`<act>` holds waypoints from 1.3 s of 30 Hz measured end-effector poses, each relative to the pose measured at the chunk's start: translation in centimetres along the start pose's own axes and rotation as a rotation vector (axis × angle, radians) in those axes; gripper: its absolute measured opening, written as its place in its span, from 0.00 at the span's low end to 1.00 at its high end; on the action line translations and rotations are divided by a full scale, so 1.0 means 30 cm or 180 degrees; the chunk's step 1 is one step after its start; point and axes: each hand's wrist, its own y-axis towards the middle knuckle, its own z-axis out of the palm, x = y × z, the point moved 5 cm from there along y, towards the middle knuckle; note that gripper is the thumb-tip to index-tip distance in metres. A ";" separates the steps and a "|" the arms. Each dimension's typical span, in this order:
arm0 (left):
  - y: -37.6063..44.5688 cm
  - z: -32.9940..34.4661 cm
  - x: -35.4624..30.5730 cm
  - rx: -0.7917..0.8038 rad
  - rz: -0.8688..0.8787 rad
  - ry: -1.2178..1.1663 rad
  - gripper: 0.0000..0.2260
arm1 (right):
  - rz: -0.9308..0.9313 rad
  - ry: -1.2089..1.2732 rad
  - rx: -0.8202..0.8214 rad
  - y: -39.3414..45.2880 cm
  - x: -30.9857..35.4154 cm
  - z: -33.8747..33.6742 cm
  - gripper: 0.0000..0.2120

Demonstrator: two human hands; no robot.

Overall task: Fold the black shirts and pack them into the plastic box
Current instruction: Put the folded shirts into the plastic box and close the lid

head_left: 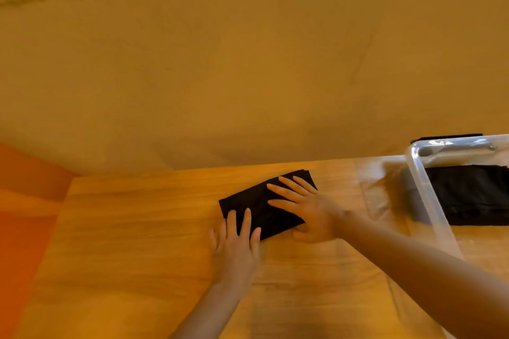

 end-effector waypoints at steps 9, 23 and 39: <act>0.108 -0.022 0.135 -0.0255 -0.1321 -0.2120 0.29 | 0.3161 0.2159 -0.1080 -0.073 -0.077 -0.005 0.30; 0.120 -0.005 0.064 0.0872 -0.2155 -0.3973 0.19 | 0.4023 0.3513 -0.0202 -0.048 -0.101 -0.013 0.27; 0.040 -0.023 0.034 0.0331 -0.0803 -0.3519 0.23 | 0.3370 0.4110 -0.1268 -0.200 -0.014 -0.044 0.26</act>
